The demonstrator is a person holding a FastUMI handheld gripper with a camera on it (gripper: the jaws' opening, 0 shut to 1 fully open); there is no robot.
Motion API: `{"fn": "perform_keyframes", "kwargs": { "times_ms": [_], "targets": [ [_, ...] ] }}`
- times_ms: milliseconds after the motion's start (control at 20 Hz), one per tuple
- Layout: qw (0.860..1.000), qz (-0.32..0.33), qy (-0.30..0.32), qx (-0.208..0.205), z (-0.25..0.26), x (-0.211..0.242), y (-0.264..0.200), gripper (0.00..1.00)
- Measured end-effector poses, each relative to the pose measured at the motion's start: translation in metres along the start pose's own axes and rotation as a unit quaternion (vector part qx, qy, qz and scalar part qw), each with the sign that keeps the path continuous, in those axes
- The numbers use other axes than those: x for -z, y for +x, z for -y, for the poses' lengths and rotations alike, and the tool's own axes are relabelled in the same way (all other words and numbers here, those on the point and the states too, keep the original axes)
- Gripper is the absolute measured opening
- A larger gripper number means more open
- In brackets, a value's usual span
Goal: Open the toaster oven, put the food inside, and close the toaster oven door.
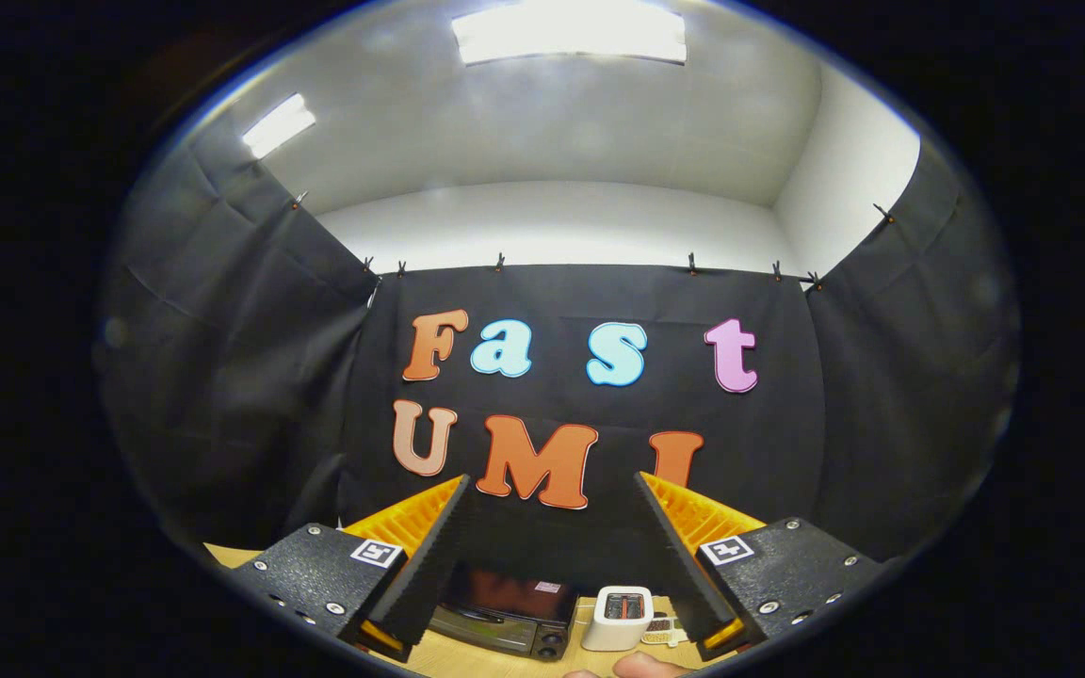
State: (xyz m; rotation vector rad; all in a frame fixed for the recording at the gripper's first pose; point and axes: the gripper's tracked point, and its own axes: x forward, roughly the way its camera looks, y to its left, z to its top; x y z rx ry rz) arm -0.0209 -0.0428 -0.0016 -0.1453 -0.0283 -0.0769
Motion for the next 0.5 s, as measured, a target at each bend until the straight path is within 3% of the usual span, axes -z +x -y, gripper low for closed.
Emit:
{"fn": "perform_keyframes", "kwargs": {
  "times_ms": [500],
  "targets": [
    [1.000,-0.002,0.011,-0.012,0.0001,0.0057,0.0012,0.99]
  ]
}}
